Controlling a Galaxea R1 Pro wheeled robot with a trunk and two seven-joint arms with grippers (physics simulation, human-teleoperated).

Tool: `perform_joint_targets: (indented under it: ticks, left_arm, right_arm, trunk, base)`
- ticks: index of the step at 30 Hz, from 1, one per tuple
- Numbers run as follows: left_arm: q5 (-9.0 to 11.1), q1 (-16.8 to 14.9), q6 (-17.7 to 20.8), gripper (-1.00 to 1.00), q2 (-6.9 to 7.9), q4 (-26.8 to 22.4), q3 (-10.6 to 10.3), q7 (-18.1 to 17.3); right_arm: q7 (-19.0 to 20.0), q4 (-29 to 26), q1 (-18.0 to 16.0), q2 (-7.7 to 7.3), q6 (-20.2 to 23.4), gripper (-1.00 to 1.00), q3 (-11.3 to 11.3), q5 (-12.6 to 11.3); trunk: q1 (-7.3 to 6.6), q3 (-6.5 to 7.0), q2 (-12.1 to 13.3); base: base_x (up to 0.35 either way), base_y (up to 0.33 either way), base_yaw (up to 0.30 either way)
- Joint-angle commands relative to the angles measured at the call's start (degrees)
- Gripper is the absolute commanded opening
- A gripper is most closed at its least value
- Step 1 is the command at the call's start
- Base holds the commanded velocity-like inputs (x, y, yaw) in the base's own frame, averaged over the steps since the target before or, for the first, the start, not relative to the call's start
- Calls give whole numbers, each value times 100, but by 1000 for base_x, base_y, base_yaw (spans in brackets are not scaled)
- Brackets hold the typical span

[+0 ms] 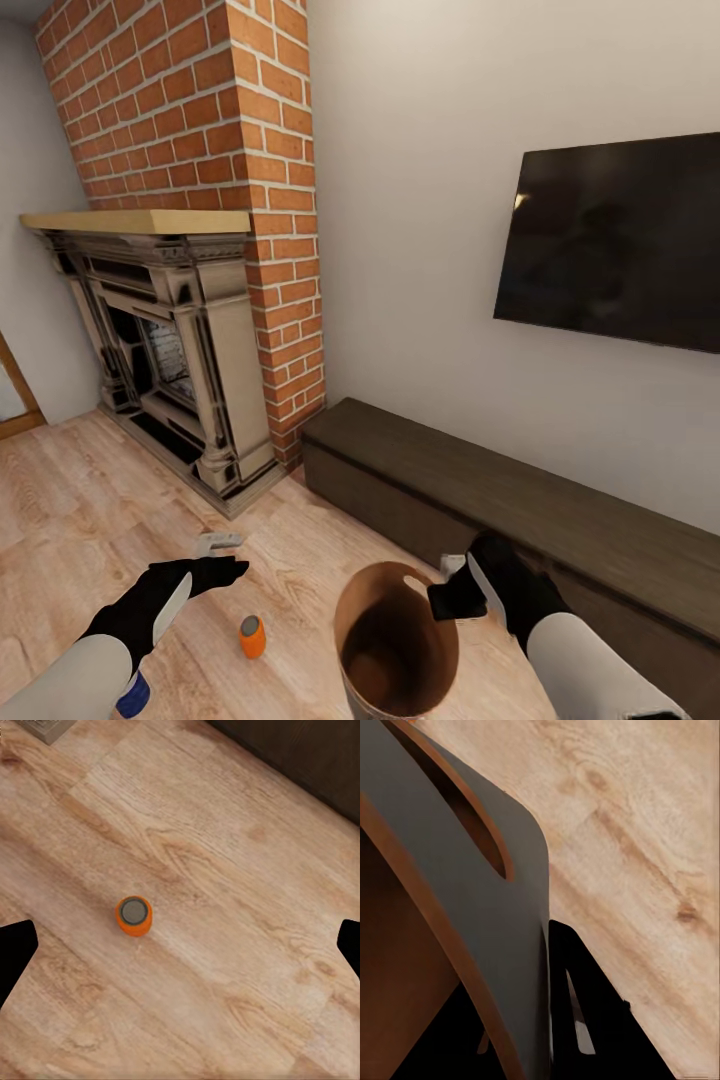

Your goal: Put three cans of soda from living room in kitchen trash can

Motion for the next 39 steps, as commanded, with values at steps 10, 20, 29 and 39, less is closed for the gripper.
perform_joint_targets:
  ticks: [10, 20, 29, 39]
  left_arm:
    - [-35, 0, -29, 100, -23, 12, -33, 372]
    - [-37, 0, -33, 100, -88, 12, -48, 623]
    - [-56, 0, -49, 100, -157, 76, -54, 627]
    - [-53, -1, -57, 100, -156, 134, -61, 631]
  right_arm:
    - [84, -1, -235, -198, 113, -100, -21, -171]
    - [-103, 1, -432, 81, 113, -100, -4, -143]
    - [-79, 34, -498, -261, 113, -100, -16, -156]
    - [-44, 87, -491, -586, 113, -100, 11, -166]
  trunk:
    - [0, 0, 0]
    - [22, -17, -40]
    - [219, -179, -401]
    - [439, -359, -802]
  base:
    - [0, 0, 0]
    - [0, 0, 0]
    - [0, 0, 0]
    - [0, 0, 0]
